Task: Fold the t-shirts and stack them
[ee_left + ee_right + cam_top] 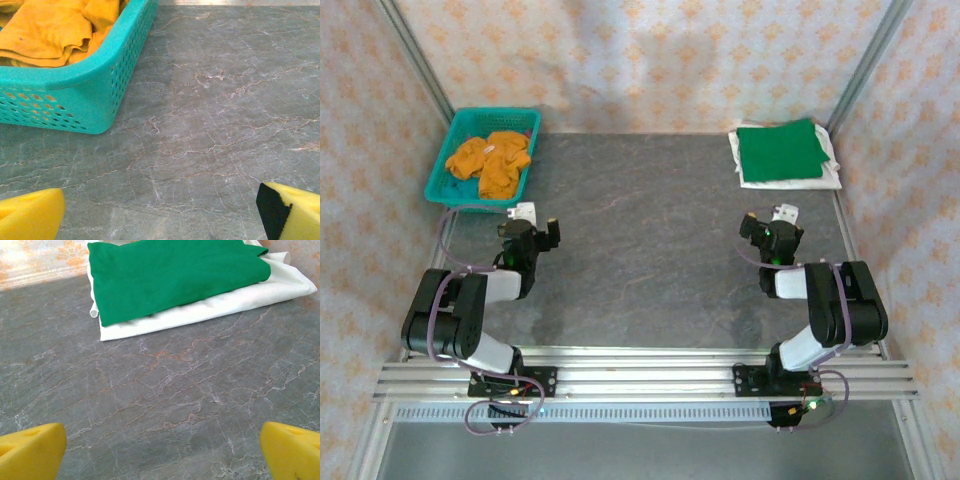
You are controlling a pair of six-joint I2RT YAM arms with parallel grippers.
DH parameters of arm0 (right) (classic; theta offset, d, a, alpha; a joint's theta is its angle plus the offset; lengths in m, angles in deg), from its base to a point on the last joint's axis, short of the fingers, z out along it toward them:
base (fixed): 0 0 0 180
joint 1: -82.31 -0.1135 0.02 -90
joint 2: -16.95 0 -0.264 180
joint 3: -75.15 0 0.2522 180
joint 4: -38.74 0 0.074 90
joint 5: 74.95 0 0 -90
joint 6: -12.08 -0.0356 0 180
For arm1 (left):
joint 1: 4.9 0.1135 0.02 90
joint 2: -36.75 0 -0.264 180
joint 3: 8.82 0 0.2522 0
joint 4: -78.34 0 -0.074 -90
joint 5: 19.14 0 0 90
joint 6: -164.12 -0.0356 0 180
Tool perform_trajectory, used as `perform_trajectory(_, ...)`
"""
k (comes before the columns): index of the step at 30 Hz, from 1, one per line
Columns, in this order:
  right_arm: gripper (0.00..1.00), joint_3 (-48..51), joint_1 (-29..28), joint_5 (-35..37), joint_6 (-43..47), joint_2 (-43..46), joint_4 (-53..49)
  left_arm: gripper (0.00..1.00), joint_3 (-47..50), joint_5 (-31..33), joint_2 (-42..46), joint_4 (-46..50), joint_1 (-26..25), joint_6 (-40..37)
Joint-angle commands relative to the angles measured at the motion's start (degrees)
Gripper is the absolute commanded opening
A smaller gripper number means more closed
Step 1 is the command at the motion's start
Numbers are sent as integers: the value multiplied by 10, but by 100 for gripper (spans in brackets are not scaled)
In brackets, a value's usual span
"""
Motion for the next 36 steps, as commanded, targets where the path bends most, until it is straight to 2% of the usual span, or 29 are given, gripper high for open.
perform_trajectory(1, 99, -4, 3, -8, 5, -1, 4, 100, -13, 8, 0, -1, 2, -2)
perform_trajectory(4, 99, -3, 2, -3, 5, 9, 4, 100, -11, 7, 1, -6, 2, -4)
perform_trajectory(5, 99, -14, 0, -2, 8, 35, -37, 100, -22, 8, 17, 21, 0, -6)
perform_trajectory(6, 99, -35, -9, 4, 16, 81, -112, 100, -52, 25, 52, 107, -9, -7)
perform_trajectory(7, 99, -63, -19, 23, 8, 134, -199, 95, -87, 61, 99, 194, -21, 3)
perform_trajectory(8, 99, -86, -18, 30, -36, 174, -256, 95, -106, 86, 139, 239, -28, 24)
perform_trajectory(9, 99, -108, -13, -4, -91, 213, -299, 94, -122, 94, 185, 272, -29, 68)
perform_trajectory(11, 99, -148, -17, -129, -133, 248, -327, 92, -168, 59, 222, 311, -25, 105)
perform_trajectory(12, 99, -180, -33, -154, -148, 243, -349, 90, -233, 46, 203, 384, -20, 118)
perform_trajectory(13, 100, -219, -56, -151, -155, 230, -384, 84, -328, 38, 166, 476, -14, 121)
perform_trajectory(15, 100, -290, -101, -128, -142, 187, -444, 80, -469, 49, 84, 597, -4, 101)
perform_trajectory(17, 96, -338, -133, -89, -144, 148, -467, 81, -570, 70, 11, 655, 21, 96)
perform_trajectory(21, 91, -390, -158, -80, -162, 84, -462, 80, -755, 57, -140, 752, 99, 116)
perform_trajectory(26, 92, -407, -178, -66, -152, 61, -483, 87, -1013, 52, -354, 929, 130, 106)
perform_trajectory(28, 92, -394, -178, -51, -150, 70, -492, 88, -1060, 66, -407, 962, 133, 103)
perform_trajectory(33, 93, -357, -177, -17, -127, 108, -520, 87, -1093, 47, -479, 959, 146, 103)
perform_trajectory(35, 93, -345, -177, -7, -120, 125, -525, 81, -1097, 31, -497, 947, 154, 108)
perform_trajectory(36, 93, -339, -177, -3, -119, 132, -527, 74, -1105, 16, -508, 948, 158, 108)
